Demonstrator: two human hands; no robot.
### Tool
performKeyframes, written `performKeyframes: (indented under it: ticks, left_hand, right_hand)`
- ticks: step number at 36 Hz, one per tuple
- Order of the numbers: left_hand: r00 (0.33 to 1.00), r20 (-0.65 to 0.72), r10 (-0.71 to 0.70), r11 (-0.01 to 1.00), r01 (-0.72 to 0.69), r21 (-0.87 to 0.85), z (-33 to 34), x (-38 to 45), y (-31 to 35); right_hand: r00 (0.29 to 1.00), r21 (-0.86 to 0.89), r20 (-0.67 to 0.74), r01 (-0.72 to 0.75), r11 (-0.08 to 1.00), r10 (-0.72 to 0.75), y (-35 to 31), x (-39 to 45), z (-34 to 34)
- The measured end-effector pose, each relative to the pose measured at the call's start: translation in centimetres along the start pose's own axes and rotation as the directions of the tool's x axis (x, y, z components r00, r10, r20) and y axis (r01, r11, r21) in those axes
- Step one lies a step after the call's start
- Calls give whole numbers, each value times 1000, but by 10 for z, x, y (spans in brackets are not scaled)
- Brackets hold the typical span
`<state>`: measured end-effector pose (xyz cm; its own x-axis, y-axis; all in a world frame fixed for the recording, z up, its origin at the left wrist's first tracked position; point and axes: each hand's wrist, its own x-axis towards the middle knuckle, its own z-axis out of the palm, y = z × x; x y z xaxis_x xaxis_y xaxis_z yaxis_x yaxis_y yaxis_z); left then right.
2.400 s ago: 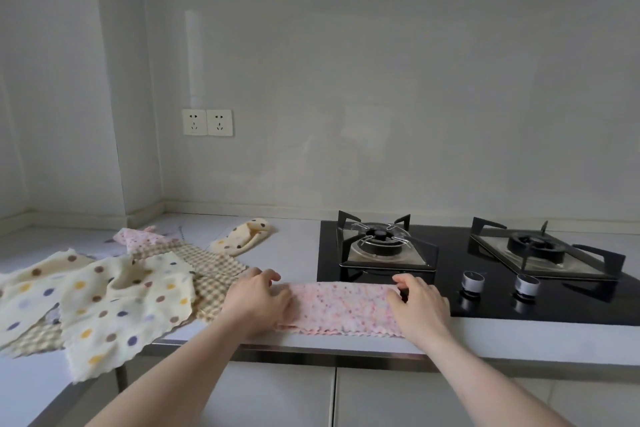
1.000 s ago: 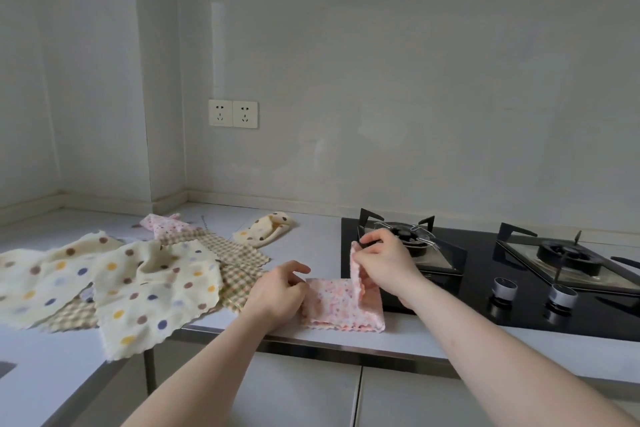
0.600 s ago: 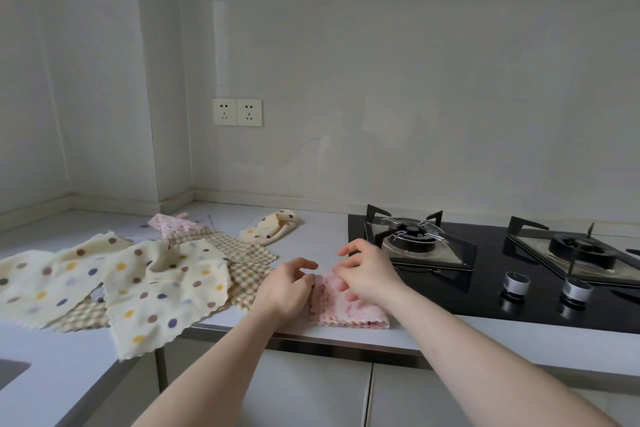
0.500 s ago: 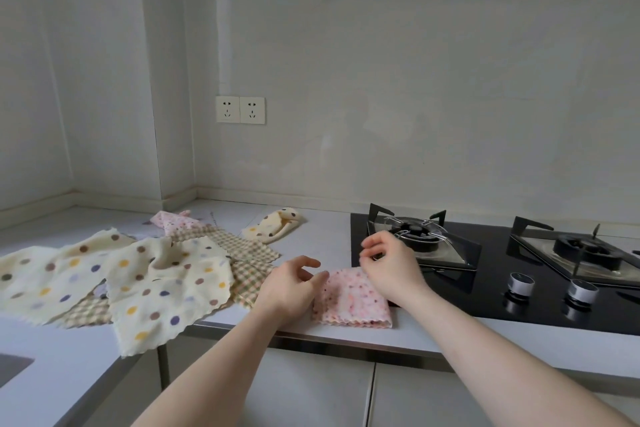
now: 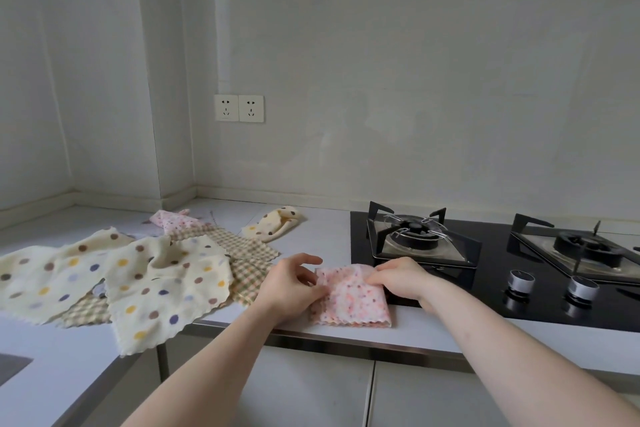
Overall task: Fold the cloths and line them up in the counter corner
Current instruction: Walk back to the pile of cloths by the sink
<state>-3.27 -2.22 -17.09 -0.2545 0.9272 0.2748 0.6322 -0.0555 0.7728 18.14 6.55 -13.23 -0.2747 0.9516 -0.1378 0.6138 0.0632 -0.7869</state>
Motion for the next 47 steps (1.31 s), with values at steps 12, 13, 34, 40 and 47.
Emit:
performKeyframes:
  ticks: [12, 13, 34, 40, 47]
  left_hand:
    - [999, 32, -10, 994, 7, 106, 2, 5, 1]
    - [1000, 10, 18, 992, -19, 121, 3, 4, 1]
    - [994, -74, 85, 996, -86, -5, 1, -1, 6]
    - [993, -89, 74, 987, -60, 149, 3, -2, 7]
    - [996, -40, 76, 972, -65, 226, 7, 0, 4]
  right_hand:
    - [988, 139, 87, 114, 984, -126, 7, -5, -7]
    - [988, 170, 64, 128, 977, -140, 10, -5, -6]
    - [860, 212, -344, 463, 861, -378, 32, -21, 30]
    - [814, -37, -337, 490, 871, -472, 33, -24, 38]
    - [767, -315, -301, 481, 818, -567, 37, -25, 44]
